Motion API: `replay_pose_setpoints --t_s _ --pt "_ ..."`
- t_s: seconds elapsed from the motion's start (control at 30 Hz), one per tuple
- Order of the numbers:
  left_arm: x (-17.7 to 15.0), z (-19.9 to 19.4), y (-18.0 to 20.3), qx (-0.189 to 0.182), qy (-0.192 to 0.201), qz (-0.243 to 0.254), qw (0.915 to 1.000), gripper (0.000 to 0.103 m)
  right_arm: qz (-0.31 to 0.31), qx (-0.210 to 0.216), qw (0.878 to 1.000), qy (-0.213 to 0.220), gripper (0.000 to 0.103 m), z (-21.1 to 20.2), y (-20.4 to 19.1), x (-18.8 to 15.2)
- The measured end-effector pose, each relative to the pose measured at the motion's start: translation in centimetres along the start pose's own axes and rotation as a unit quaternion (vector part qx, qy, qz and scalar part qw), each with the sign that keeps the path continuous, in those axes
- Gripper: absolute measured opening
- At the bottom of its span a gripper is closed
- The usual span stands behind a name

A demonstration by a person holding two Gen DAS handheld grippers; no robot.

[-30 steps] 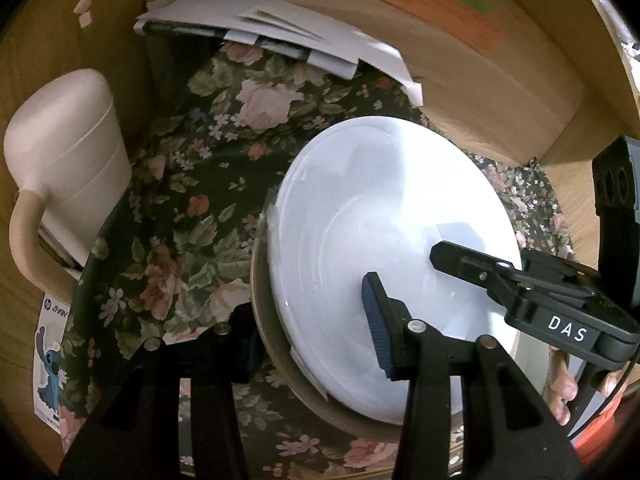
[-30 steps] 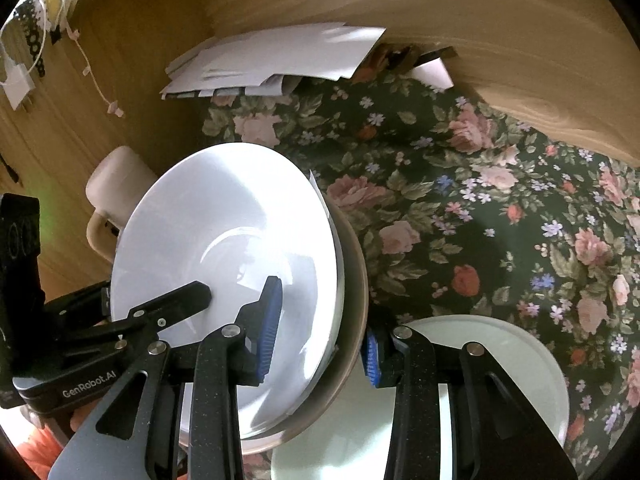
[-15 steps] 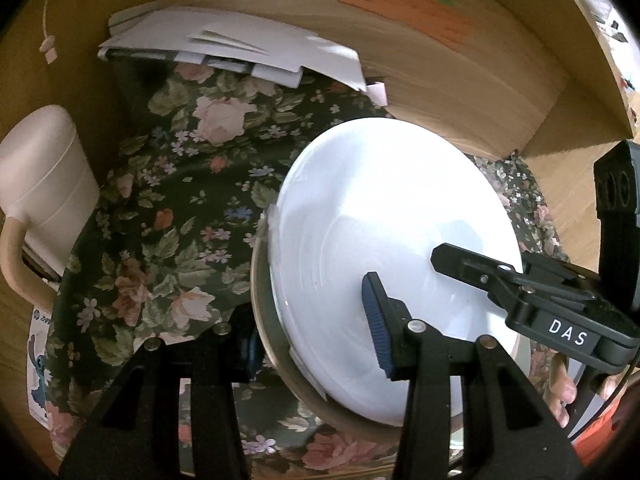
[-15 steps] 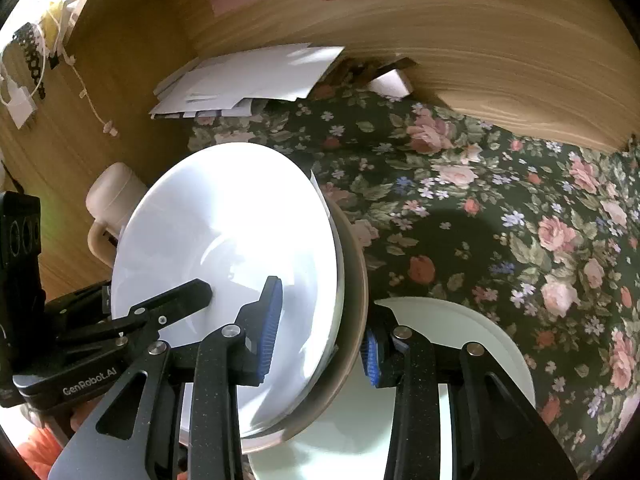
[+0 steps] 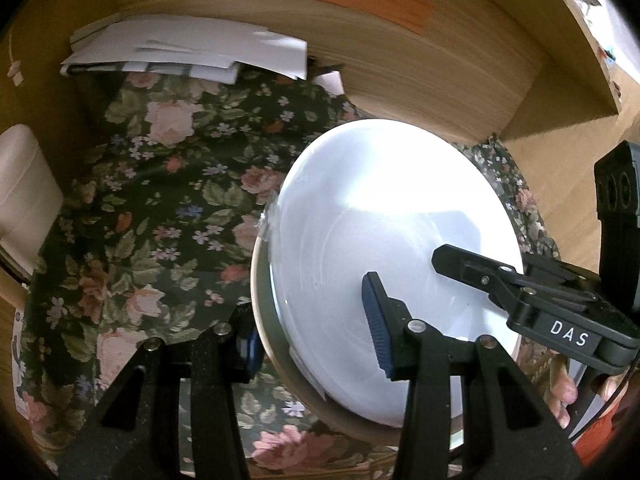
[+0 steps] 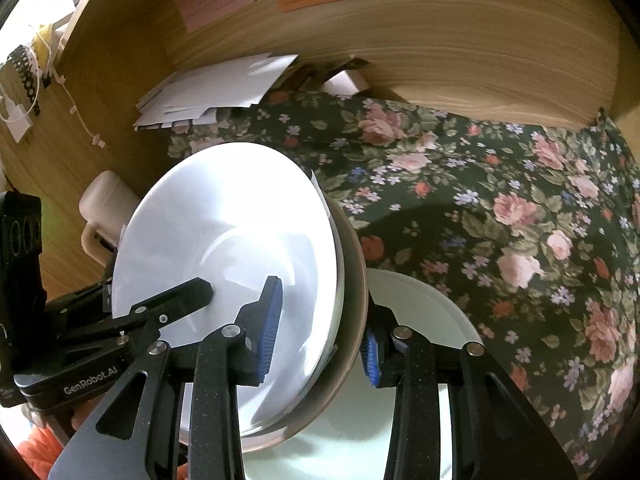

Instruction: Organize plates and bowls

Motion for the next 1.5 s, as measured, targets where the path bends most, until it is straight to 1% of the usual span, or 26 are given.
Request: replay_pose_setpoints --t_s 0.57,0.97,1.07,1.2,1.37,1.5 --pt "-1.2 2.0 4.5 -0.016 -0.026 0.028 0.9991 0.044 0.035 -0.01 0.999 -0.008 0.032 -1.6 3.9 -3.0" --pt "-2.2 3.5 5.6 -0.022 -0.052 0.03 0.9979 0.044 0.058 -0.006 0.998 -0.024 0.032 -1.1 5.4 -4.3" --pt "-2.3 3.9 5.8 -0.02 -0.053 0.036 0.9977 0.044 0.046 -0.012 0.999 -0.019 0.032 -1.1 5.6 -4.3" --pt "-2.3 4.1 6.0 -0.02 -0.05 0.049 0.9973 0.044 0.02 -0.033 0.999 -0.008 0.032 -1.0 5.3 -4.5" --pt "-2.2 4.2 5.8 -0.024 -0.054 0.041 0.9974 0.044 0.019 -0.024 1.0 -0.003 0.034 -1.1 5.4 -4.6" --pt "-2.3 4.1 6.0 -0.02 -0.05 0.047 0.9975 0.044 0.01 -0.038 0.999 0.009 0.034 -1.4 5.3 -4.4"
Point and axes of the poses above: each gripper's, at about its wrist camera, not at the fingertips, and z roughly the way its jaws point, y to its right, x to its top, the point moved 5 cm from there along z, roughly the way its jaws point, and after that the axes turned 6 degrees about -x, right-handed, at the moved point
